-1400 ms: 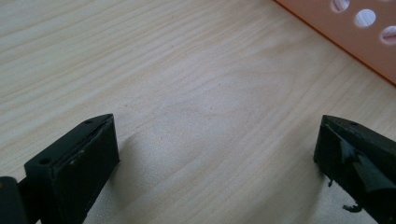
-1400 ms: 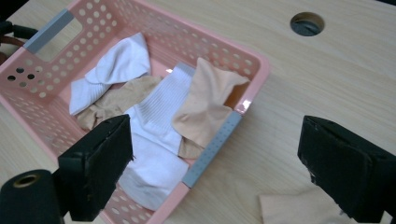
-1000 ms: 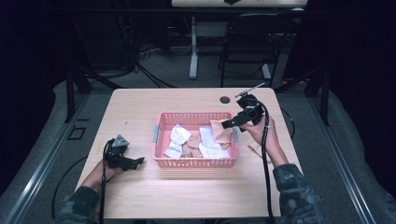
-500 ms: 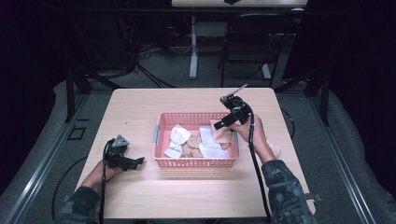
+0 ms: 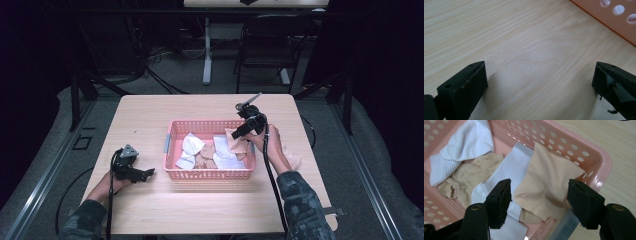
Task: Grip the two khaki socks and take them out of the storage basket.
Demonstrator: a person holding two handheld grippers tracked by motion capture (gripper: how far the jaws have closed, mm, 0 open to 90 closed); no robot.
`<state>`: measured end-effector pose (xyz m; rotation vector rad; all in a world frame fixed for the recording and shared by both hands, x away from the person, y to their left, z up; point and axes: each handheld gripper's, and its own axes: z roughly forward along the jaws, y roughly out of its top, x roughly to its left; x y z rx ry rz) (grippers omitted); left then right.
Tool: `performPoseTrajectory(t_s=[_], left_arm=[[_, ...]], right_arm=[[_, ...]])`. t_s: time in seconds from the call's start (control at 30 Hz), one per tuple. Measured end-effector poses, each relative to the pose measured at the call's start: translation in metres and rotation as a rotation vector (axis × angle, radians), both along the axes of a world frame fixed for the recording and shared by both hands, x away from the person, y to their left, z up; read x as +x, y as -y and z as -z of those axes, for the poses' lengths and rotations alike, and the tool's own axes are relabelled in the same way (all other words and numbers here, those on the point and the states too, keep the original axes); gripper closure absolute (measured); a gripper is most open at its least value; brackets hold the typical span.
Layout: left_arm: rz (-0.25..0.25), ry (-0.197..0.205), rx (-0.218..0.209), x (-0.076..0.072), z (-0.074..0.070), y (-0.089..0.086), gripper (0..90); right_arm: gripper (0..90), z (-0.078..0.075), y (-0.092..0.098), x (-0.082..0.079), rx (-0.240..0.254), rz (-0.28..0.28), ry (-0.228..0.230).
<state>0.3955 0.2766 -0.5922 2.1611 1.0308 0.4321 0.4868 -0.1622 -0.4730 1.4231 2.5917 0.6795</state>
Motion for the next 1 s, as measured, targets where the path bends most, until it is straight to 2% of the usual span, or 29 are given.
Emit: performPoseTrajectory(t_s=[0.03, 0.07, 0.13, 0.23, 0.4, 0.6, 0.63, 0.7, 0.93, 1.0], left_arm=[[0.000, 0.000, 0.000, 0.000, 0.000, 0.000, 0.0], [0.000, 0.000, 0.000, 0.000, 0.000, 0.000, 0.0], [0.000, 0.000, 0.000, 0.000, 0.000, 0.000, 0.0], [0.000, 0.000, 0.000, 0.000, 0.000, 0.000, 0.0], [0.000, 0.000, 0.000, 0.000, 0.000, 0.000, 0.0], [0.000, 0.000, 0.000, 0.000, 0.000, 0.000, 0.0], [0.000, 0.000, 0.000, 0.000, 0.000, 0.000, 0.0], [0.000, 0.000, 0.000, 0.000, 0.000, 0.000, 0.0], [-0.001, -0.001, -0.001, 0.000, 0.000, 0.000, 0.0], [0.000, 0.000, 0.000, 0.000, 0.000, 0.000, 0.0]], right_arm=[[35.7, 0.001, 0.000, 0.000, 0.000, 0.001, 0.015], [35.9, 0.002, -0.002, 0.000, 0.001, 0.013, 0.014], [36.3, 0.004, -0.002, 0.002, -0.021, 0.002, 0.004], [37.0, 0.007, -0.004, 0.004, -0.014, 0.016, -0.012], [38.0, 0.011, -0.006, 0.006, -0.041, 0.009, -0.011], [50.2, 0.017, -0.009, 0.010, -0.065, 0.037, -0.015], [52.5, 0.018, -0.009, 0.010, -0.069, 0.046, -0.032], [58.4, 0.021, -0.011, 0.011, -0.092, 0.066, -0.016], [78.1, 0.025, -0.012, 0.011, -0.125, 0.069, -0.016], [81.4, 0.026, -0.013, 0.011, -0.126, 0.066, -0.021]])
